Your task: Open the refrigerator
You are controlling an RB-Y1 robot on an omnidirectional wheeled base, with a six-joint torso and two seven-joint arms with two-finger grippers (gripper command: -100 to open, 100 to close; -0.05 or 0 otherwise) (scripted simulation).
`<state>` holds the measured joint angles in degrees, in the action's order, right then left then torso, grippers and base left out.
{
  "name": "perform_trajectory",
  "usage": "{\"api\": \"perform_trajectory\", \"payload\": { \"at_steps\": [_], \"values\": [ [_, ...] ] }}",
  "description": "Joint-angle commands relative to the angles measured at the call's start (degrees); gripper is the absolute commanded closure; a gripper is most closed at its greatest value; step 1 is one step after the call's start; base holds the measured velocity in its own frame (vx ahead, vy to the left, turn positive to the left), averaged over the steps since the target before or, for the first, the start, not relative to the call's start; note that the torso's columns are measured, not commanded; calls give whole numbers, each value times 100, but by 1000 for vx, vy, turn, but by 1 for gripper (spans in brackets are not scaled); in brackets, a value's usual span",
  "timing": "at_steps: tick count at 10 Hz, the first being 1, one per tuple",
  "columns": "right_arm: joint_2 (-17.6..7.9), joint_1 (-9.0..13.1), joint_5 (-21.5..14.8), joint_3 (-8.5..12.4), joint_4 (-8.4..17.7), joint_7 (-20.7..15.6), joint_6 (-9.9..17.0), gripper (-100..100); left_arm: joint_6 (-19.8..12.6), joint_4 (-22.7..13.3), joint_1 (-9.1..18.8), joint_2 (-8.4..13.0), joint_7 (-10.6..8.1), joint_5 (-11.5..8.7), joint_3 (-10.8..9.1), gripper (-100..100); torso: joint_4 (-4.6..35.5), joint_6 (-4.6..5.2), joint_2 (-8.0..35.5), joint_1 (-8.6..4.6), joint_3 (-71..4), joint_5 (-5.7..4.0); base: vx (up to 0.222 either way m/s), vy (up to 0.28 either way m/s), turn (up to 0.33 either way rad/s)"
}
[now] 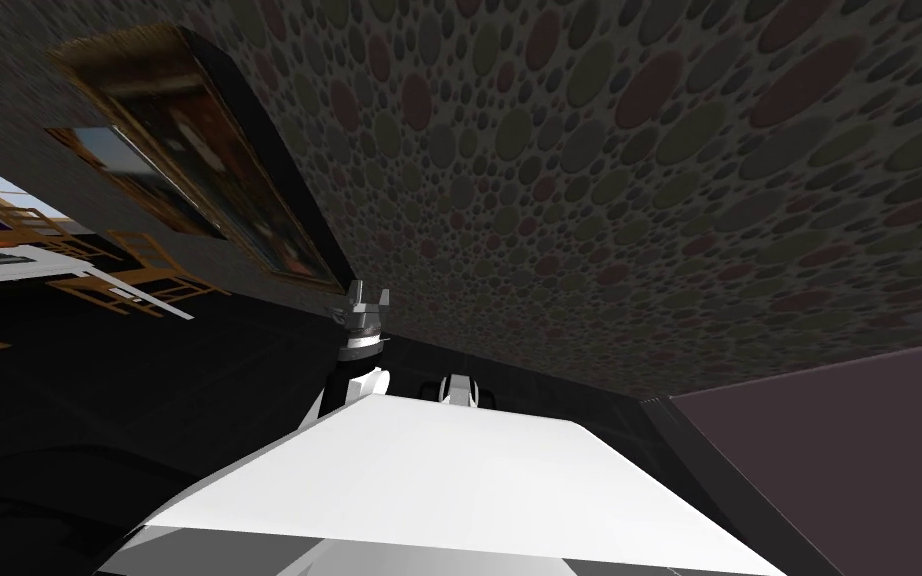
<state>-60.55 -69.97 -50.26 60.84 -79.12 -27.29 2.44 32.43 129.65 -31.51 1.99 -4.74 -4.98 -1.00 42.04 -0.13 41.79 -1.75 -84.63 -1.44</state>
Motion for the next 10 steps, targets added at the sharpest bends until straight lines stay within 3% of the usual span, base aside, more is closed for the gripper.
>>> {"api": "perform_trajectory", "payload": {
  "at_steps": [1, 2, 3, 5, 6, 7, 8, 10],
  "values": [
    [8, 182, -1, -271, 476, -60, -77, 100, 0, 0, 0, 0, 0, 0, 0, 0, 8, 5, 24, -34, 19, -20, 5, 8, 11],
    [-274, 609, 196, -417, 727, -396, -113, 100, 0, 0, 0, 1, 0, 0, -1, 0, 17, 12, 45, -52, 36, -32, 59, 97, 93],
    [-380, 788, 316, -485, 906, -499, -113, 100, 0, -1, 1, 0, 0, 0, 0, 0, 3, -31, 12, -30, 17, -37, 59, 136, 108],
    [-457, 795, 407, -772, 1300, -499, -113, 100, 0, 0, 0, 0, 0, 0, 0, 0, -3, -8, -6, -51, -1, -32, 34, 54, 42],
    [-457, 795, 407, -790, 1468, -499, -113, 100, 0, 0, 0, 1, 0, 0, -1, 0, 7, 6, 18, -78, 18, -45, 20, -5, -17],
    [-892, 1116, 706, -979, 1742, -769, -150, 100, 0, 0, 0, 1, 0, 0, -1, 0, 12, 0, 33, -107, 28, -60, 64, 104, 154],
    [-922, 1332, 815, -1063, 2019, -923, -150, 100, -1, -1, 1, 0, 0, 0, 0, 0, -3, -48, -1, -83, 5, -60, 87, 118, 122],
    [-922, 1409, 815, -1290, 2459, -938, -150, 100, 0, 0, 0, 0, 0, 0, 0, 0, -1, -3, 0, -97, 6, -63, 35, 36, 21]
  ]
}}
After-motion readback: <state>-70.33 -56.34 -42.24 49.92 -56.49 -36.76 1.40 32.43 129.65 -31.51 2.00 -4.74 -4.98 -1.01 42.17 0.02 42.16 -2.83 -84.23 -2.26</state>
